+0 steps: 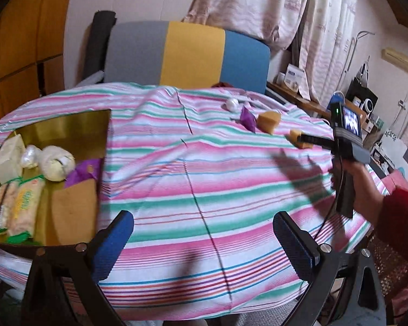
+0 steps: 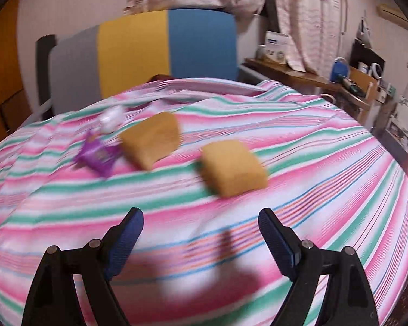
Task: Organize objects
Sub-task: 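Move both grippers from the tray back toward the remaining snacks, then grasp another yellow sponge cake with the right gripper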
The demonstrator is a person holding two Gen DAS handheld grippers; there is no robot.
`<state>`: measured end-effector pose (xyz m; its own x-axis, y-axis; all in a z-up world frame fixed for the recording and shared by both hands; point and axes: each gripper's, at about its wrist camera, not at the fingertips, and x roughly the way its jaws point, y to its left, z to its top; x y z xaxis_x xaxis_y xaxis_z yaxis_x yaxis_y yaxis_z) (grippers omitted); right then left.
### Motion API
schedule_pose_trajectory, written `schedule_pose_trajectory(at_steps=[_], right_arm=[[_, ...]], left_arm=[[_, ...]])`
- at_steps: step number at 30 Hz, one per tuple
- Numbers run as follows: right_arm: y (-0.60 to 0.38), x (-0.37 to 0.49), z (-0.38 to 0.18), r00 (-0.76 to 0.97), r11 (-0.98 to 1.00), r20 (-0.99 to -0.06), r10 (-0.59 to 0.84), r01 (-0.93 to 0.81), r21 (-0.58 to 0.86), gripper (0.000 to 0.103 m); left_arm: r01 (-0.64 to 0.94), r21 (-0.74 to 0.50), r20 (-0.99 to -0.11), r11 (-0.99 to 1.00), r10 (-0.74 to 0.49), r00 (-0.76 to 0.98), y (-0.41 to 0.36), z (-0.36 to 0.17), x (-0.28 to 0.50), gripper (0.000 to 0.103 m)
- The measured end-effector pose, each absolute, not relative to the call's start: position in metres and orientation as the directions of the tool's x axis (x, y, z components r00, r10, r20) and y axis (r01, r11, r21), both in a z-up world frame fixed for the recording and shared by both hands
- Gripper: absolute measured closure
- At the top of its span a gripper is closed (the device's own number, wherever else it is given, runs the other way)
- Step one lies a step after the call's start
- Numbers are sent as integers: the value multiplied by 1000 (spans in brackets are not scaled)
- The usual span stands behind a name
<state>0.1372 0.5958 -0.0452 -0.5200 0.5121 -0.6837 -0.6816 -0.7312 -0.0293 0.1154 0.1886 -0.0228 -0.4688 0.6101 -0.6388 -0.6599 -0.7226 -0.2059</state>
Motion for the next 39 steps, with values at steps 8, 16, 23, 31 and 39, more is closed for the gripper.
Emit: schedule_pose_trajectory(at_steps=[8,16,23,31,39], right_arm=[[644,120,-41,-496,-712,-677,543,-700,-58,16],[657,108,-68,-474,-722,-721,506,-690,-53,24],[654,106,-74,-503,-754,-726,468,-656,-31,43],[640,122,-58,-573,-749,-631,523,-662,-19,46],[603,119,-46,-634,-833,-661,400,-553,26,46]], left_arm=[[-662,-214,-670,-718,601,-436,207,-29,117,0],[-681,-195,-688,-705,593,-418,222,-31,119,0],[-700,-188,-702,-689,593,-395,241,-36,121,0],[-718,-185,-710,-671,596,-374,264,-36,120,0],[-717,-168,-713,-677,585,-386,275,-32,107,0]])
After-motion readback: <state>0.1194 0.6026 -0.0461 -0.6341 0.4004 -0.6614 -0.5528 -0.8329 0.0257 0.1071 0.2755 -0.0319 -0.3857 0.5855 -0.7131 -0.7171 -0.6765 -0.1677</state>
